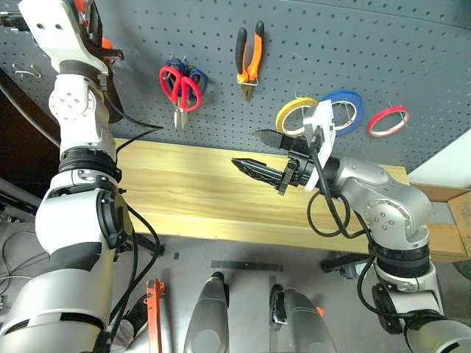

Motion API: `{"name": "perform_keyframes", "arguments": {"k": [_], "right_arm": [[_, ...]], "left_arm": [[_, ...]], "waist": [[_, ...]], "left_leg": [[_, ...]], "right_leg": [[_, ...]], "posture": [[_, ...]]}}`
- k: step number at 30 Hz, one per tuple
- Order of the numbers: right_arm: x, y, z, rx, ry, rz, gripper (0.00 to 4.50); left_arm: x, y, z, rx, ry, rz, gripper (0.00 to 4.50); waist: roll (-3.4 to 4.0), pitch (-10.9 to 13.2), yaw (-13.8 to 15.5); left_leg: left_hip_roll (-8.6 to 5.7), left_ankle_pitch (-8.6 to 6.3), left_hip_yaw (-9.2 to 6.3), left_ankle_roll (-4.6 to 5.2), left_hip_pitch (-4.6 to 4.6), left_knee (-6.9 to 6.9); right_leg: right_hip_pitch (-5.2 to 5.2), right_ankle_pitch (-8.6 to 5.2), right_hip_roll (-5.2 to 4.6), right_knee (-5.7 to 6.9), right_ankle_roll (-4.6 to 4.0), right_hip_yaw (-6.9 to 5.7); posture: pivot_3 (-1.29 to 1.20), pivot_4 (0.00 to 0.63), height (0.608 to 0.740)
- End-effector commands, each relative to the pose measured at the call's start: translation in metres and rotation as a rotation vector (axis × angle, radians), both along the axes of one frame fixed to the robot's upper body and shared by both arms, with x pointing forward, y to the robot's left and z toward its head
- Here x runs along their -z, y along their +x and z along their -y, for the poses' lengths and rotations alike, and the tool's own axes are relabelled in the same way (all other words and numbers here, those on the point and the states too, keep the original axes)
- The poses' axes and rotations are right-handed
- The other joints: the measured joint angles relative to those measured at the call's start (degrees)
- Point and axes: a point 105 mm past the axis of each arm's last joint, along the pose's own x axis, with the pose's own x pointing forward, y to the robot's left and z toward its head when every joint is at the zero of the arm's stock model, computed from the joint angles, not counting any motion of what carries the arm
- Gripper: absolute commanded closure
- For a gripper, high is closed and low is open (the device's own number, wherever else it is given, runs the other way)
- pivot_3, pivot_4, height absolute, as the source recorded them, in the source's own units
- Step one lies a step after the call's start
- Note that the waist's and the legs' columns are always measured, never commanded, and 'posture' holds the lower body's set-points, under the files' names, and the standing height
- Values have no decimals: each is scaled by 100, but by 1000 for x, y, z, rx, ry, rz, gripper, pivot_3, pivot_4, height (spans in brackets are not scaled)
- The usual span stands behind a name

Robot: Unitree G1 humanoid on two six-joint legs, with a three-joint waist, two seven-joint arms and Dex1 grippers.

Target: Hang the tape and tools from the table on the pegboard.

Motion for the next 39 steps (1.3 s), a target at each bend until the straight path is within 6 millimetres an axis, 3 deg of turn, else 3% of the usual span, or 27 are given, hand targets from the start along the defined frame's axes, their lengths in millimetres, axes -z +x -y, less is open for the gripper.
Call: {"name": "perform_keyframes", "arguments": {"k": [1,10,13,14,22,28,34,36,39], "right_arm": [[-10,-10,2,-8,19,43,0],[-6,-11,3,-4,10,27,0],[-6,-10,3,-5,8,25,0],[-5,-10,3,-5,8,24,0],[-3,-10,2,-7,-1,19,0],[-1,-8,4,-2,-8,20,0],[7,-11,13,-24,-35,15,0],[8,-6,23,4,-32,12,0],[-3,7,51,97,82,9,0]], "left_arm": [[-12,-7,2,-10,39,56,3649],[-10,-15,-6,9,17,82,3649],[-6,-19,-17,-38,7,79,3649],[-5,-19,-21,-51,-6,77,2888],[-3,-25,-32,-85,-26,94,370],[-10,-28,-20,-10,-23,138,370],[-22,-33,16,278,9,148,370],[-17,-37,29,377,61,109,370],[10,-45,45,559,101,-2,370]], "waist": [[8,16,-2],[14,56,-33],[13,77,-35],[14,80,-40],[18,119,-51],[18,119,-51],[14,114,-65],[14,114,-106],[11,104,-197]], "left_leg": [[-1,-1,0,1,-1,-1],[-2,-2,0,2,-1,-2],[-1,-2,-1,2,-1,-3],[-2,-2,0,3,-2,-3],[2,-2,4,2,-6,-10],[1,-2,5,2,-8,-13],[-3,-2,3,2,-17,-12],[-5,-2,3,2,-16,-12],[-7,-2,2,2,-15,-12]], "right_leg": [[0,-1,0,-2,1,0],[-1,-18,-4,-6,4,2],[-1,-26,-5,-7,-9,2],[-1,-25,-5,-7,-8,4],[-13,-17,-3,-7,7,4],[-14,-15,-3,-12,11,4],[-15,-13,-4,-17,12,3],[-15,-10,-3,-17,17,3],[-13,-9,-3,-15,19,2]], "posture": [[143,400,740],[145,394,740],[145,394,740],[145,394,740],[148,393,740],[137,363,740],[128,317,740],[131,306,740],[127,284,740]]}}
